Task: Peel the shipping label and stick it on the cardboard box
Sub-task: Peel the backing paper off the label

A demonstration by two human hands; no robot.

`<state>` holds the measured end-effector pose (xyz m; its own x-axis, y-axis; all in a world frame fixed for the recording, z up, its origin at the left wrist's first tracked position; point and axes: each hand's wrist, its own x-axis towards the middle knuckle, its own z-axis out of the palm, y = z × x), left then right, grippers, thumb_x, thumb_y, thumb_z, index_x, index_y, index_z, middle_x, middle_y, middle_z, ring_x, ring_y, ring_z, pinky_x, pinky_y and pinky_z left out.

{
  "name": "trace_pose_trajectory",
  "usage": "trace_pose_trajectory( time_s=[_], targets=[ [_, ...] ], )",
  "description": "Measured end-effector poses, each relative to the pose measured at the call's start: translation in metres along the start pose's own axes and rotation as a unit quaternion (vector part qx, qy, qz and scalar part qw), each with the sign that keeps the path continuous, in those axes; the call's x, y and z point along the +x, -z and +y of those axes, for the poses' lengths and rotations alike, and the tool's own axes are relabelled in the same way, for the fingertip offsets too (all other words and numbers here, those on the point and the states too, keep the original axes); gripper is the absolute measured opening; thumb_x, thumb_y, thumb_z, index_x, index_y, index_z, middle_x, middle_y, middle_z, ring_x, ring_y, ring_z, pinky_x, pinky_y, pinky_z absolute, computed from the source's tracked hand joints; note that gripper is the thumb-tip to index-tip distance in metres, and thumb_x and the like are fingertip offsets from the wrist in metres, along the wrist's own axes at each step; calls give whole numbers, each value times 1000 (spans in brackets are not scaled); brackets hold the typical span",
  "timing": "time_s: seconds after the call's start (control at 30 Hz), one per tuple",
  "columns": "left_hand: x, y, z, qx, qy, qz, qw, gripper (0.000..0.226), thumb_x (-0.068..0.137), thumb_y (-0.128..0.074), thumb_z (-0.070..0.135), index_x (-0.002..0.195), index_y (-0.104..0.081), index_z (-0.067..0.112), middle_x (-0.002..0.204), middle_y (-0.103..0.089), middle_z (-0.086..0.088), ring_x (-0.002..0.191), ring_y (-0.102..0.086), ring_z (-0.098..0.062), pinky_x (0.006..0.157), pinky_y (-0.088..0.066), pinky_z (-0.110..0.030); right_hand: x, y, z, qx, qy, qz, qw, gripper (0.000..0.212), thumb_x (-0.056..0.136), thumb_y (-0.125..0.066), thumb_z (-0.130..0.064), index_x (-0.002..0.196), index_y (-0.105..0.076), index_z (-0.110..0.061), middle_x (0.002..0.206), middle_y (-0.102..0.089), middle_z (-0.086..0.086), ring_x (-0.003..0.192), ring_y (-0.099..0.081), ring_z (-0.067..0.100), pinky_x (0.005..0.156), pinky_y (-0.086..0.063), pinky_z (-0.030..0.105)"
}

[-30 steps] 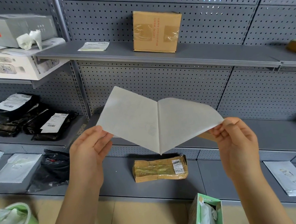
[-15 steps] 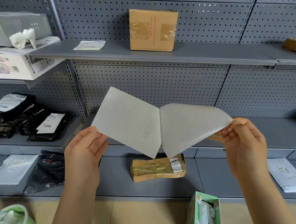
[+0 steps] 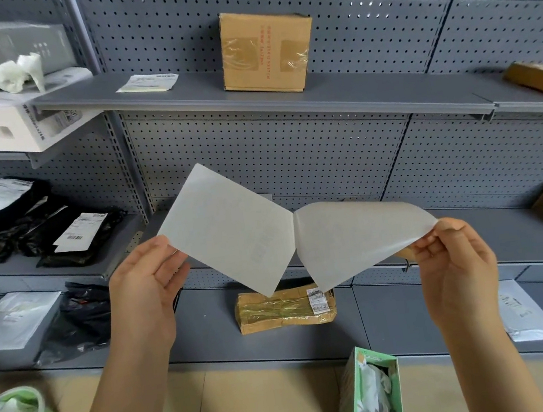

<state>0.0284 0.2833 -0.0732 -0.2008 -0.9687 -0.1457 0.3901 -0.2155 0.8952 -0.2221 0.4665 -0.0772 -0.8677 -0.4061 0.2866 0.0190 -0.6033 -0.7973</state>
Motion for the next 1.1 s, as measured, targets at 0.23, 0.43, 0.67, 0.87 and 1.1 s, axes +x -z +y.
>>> trace_pose_trajectory(
  time_s=[0.23,0.43,0.67,0.87,1.1],
  targets=[
    [5,-7,-7,13,6,-10,1000,15,90,-55,19,103,-58,13,118,-67,-16,106,-66,-25,100,-46,-43,4,15,-2,-4,4,29,1000,25,90,-41,-1,72,-54,-13,58,-55,-3,59,-52,11,68,-48,23],
    [11,-21,-17,20,21,-25,999,8,90,-55,18,98,-57,17,115,-68,-12,103,-68,-23,97,-47,-40,7,28,-8,-20,12,60,998,26,87,-43,-1,68,-55,-15,56,-55,-3,58,-50,13,69,-44,26],
    [19,-38,-32,28,37,-34,998,14,89,-56,16,103,-57,13,116,-68,-14,101,-69,-23,97,-48,-41,10,45,-16,-21,30,108,993,27,87,-41,2,68,-53,-12,53,-56,-4,57,-50,10,68,-46,21],
    [26,-56,-43,35,54,-69,996,6,90,-53,15,93,-58,16,109,-69,-6,104,-67,-21,95,-48,-37,8,62,-19,-42,46,135,989,26,87,-39,5,69,-51,-9,55,-56,-3,60,-50,13,72,-49,23],
    [28,-92,-61,58,91,-115,987,13,89,-52,8,85,-60,17,71,-73,9,85,-69,-14,95,-49,-35,2,81,-16,-55,41,178,982,24,85,-43,3,67,-52,-9,59,-53,1,63,-49,14,79,-48,28]
  ],
)
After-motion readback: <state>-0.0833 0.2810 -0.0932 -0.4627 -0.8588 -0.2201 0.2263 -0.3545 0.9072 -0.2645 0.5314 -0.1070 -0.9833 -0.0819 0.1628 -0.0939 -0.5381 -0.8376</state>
